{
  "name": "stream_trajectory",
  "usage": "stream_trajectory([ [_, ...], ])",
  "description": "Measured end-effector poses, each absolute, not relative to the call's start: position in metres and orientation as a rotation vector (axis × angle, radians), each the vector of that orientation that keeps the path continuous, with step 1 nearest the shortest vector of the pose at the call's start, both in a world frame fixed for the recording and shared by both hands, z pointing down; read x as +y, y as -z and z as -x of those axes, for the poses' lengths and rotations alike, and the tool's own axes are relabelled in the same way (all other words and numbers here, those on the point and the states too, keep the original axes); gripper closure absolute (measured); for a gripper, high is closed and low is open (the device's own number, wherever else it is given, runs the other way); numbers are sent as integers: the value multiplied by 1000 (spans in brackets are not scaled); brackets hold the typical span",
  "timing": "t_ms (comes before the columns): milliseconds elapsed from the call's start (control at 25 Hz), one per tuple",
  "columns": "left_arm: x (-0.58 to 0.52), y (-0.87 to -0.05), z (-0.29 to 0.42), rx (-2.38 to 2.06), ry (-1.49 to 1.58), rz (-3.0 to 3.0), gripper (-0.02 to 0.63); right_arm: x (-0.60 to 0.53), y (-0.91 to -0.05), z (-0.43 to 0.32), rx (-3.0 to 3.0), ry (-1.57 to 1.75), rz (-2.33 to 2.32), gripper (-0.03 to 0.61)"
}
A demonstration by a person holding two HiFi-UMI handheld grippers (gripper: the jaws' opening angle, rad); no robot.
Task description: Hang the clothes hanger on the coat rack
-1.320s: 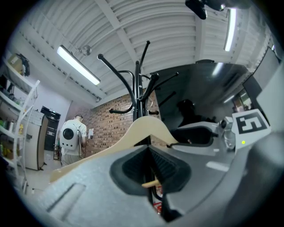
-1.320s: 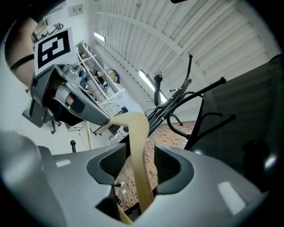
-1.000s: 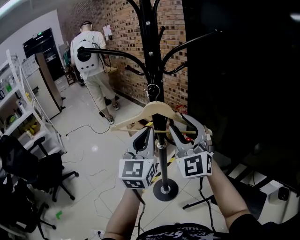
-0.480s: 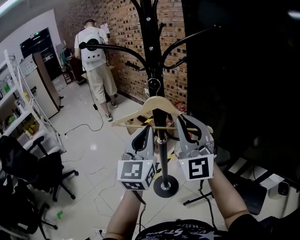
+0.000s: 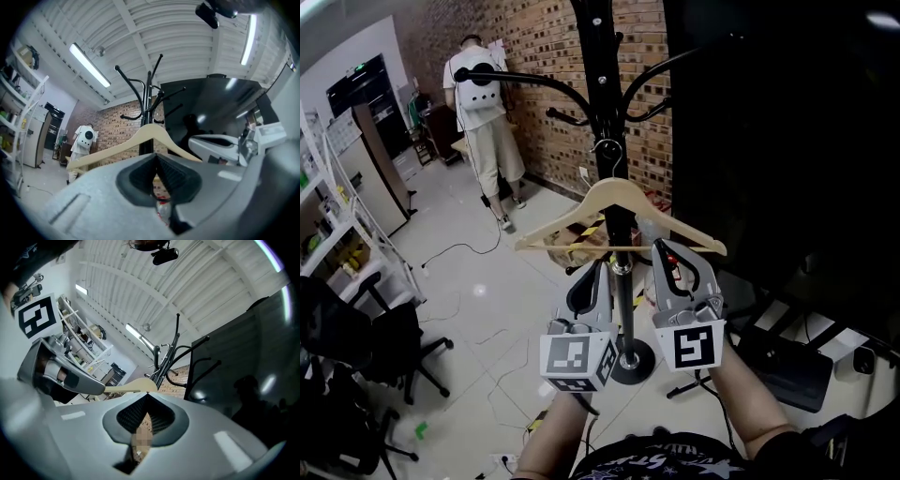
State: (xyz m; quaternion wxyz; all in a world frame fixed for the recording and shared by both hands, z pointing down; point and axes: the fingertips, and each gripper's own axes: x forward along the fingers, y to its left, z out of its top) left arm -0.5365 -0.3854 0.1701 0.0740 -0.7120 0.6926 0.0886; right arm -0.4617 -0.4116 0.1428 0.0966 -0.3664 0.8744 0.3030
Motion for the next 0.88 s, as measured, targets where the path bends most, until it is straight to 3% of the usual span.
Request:
stream_trajectory([
  [880, -367, -175, 519, 1978, -312, 2220, 609, -397, -153, 417, 2544, -743, 1259, 572],
])
